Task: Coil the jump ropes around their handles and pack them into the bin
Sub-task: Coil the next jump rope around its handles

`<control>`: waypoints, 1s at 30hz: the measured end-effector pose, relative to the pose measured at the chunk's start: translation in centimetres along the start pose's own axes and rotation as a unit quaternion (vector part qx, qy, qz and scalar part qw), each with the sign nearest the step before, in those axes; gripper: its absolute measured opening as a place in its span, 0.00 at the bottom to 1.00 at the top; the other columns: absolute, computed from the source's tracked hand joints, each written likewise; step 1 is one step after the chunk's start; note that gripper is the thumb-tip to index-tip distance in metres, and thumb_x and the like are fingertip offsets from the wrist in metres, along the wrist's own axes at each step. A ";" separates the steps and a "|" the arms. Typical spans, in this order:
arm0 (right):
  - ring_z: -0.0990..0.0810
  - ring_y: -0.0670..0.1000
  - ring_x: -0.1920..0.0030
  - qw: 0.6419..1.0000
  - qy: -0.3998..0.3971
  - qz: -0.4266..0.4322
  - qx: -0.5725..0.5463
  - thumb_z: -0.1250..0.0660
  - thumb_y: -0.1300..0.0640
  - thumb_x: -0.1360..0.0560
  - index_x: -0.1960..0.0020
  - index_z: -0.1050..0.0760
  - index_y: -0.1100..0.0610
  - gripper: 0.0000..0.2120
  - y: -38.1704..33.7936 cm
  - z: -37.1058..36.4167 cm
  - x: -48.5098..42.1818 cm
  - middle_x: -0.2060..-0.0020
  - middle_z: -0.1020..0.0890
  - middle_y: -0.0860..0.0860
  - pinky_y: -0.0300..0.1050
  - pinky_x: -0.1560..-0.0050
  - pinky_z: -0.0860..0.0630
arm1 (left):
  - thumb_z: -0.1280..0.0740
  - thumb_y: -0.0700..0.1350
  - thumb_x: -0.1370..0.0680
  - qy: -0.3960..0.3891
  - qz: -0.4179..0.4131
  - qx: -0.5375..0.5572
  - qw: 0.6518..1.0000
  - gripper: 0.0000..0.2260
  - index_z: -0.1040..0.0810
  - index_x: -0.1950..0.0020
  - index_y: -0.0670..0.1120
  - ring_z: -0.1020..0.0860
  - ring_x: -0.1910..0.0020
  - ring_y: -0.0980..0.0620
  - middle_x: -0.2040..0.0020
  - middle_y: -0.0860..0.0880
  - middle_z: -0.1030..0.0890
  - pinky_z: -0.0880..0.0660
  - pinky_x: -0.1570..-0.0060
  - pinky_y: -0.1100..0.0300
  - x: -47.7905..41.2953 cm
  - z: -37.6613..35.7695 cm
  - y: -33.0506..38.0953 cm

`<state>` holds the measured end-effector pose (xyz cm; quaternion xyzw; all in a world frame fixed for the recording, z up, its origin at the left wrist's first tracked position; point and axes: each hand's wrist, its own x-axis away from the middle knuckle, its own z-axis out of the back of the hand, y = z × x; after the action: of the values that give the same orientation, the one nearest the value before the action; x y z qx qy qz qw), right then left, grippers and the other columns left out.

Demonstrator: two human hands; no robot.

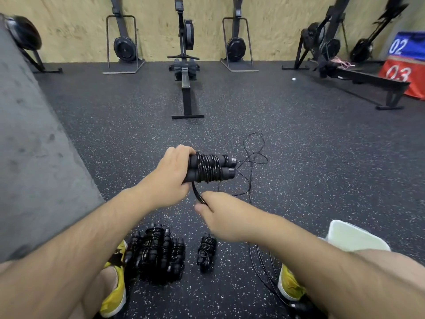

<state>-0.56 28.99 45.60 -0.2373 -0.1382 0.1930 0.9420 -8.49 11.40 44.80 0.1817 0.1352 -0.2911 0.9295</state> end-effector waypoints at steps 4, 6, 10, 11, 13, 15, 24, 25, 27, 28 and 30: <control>0.25 0.51 0.62 0.994 0.020 0.065 0.086 0.44 0.48 0.16 0.52 0.29 0.53 0.11 -0.1 3.9 2.0 0.61 0.23 0.48 0.47 0.63 0.30 | 0.33 0.33 0.32 -0.032 -0.011 -0.025 0.999 0.26 0.33 0.33 0.39 0.34 0.44 0.47 0.42 0.46 0.31 0.32 0.42 0.52 0.0 -0.1 0.1; 0.22 0.52 0.57 0.975 0.091 0.092 0.179 0.43 0.48 0.17 0.47 0.25 0.50 0.10 0.9 5.5 1.4 0.58 0.20 0.47 0.47 0.58 0.27 | 0.33 0.34 0.31 -0.062 -0.028 -0.021 0.997 0.26 0.33 0.34 0.41 0.34 0.44 0.50 0.44 0.49 0.33 0.33 0.43 0.56 0.2 -0.2 0.5; 0.23 0.46 0.50 0.968 0.166 0.123 0.143 0.36 0.46 0.21 0.48 0.19 0.45 0.07 4.5 7.9 -0.9 0.55 0.21 0.43 0.48 0.49 0.26 | 0.32 0.34 0.28 -0.155 -0.019 0.067 0.985 0.24 0.36 0.37 0.50 0.34 0.53 0.61 0.50 0.59 0.36 0.35 0.53 0.72 1.0 0.2 2.9; 0.23 0.46 0.52 0.978 0.156 0.104 0.094 0.34 0.45 0.22 0.50 0.19 0.44 0.06 5.6 8.3 -1.7 0.56 0.21 0.43 0.49 0.48 0.25 | 0.32 0.33 0.28 -0.168 -0.004 0.120 0.979 0.25 0.37 0.38 0.51 0.31 0.53 0.64 0.50 0.62 0.34 0.34 0.56 0.73 1.1 0.4 3.7; 0.21 0.45 0.56 0.989 0.122 0.070 -0.044 0.32 0.48 0.22 0.55 0.19 0.44 0.05 7.0 8.4 -2.7 0.60 0.18 0.44 0.47 0.50 0.24 | 0.32 0.29 0.28 -0.169 0.023 0.254 0.952 0.23 0.35 0.40 0.47 0.25 0.59 0.67 0.55 0.65 0.25 0.31 0.60 0.72 1.4 0.7 4.6; 0.21 0.43 0.61 0.977 0.091 0.063 -0.181 0.34 0.59 0.20 0.56 0.20 0.50 0.08 7.4 7.7 -3.1 0.62 0.18 0.46 0.43 0.53 0.24 | 0.29 0.33 0.30 -0.134 0.052 0.334 0.932 0.24 0.33 0.41 0.49 0.24 0.63 0.63 0.57 0.63 0.21 0.27 0.62 0.64 1.3 1.1 4.8; 0.22 0.51 0.61 0.962 0.226 -0.010 -0.156 0.41 0.54 0.21 0.52 0.29 0.50 0.03 2.6 0.8 -4.2 0.61 0.21 0.46 0.44 0.63 0.28 | 0.32 0.48 0.19 0.052 0.213 0.387 0.896 0.20 0.38 0.32 0.52 0.23 0.58 0.60 0.49 0.55 0.23 0.27 0.59 0.73 0.1 -0.1 4.5; 0.22 0.53 0.58 0.962 0.238 -0.016 -0.133 0.40 0.54 0.21 0.50 0.28 0.52 0.04 2.4 0.5 -4.0 0.57 0.19 0.48 0.45 0.61 0.28 | 0.34 0.48 0.18 0.050 0.218 0.378 0.898 0.19 0.38 0.31 0.52 0.24 0.59 0.61 0.49 0.56 0.23 0.28 0.62 0.74 0.1 -0.2 4.5; 0.21 0.55 0.52 0.959 0.259 -0.022 -0.110 0.40 0.56 0.23 0.46 0.28 0.55 0.07 2.2 0.0 -3.8 0.51 0.19 0.52 0.48 0.55 0.25 | 0.36 0.50 0.18 0.038 0.223 0.357 0.906 0.18 0.37 0.30 0.53 0.24 0.59 0.63 0.50 0.58 0.23 0.31 0.64 0.76 0.3 -0.5 4.7; 0.21 0.55 0.52 0.956 0.268 -0.023 -0.116 0.40 0.56 0.24 0.45 0.30 0.55 0.09 2.0 0.0 -3.5 0.51 0.19 0.53 0.49 0.54 0.24 | 0.36 0.50 0.17 0.036 0.222 0.346 0.911 0.18 0.37 0.30 0.53 0.25 0.57 0.64 0.49 0.59 0.23 0.32 0.64 0.77 0.4 -0.7 4.7; 0.20 0.53 0.56 0.953 0.270 -0.018 -0.135 0.39 0.55 0.24 0.43 0.35 0.54 0.11 1.6 0.3 -2.7 0.54 0.20 0.51 0.47 0.60 0.26 | 0.36 0.51 0.18 0.038 0.225 0.338 0.913 0.18 0.36 0.30 0.53 0.25 0.54 0.65 0.48 0.60 0.23 0.33 0.62 0.77 0.6 -1.0 4.4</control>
<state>-3.58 29.24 44.53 -0.4031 0.0927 0.0846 0.9065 -5.53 14.89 44.85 0.5218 0.0191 -0.0958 0.8475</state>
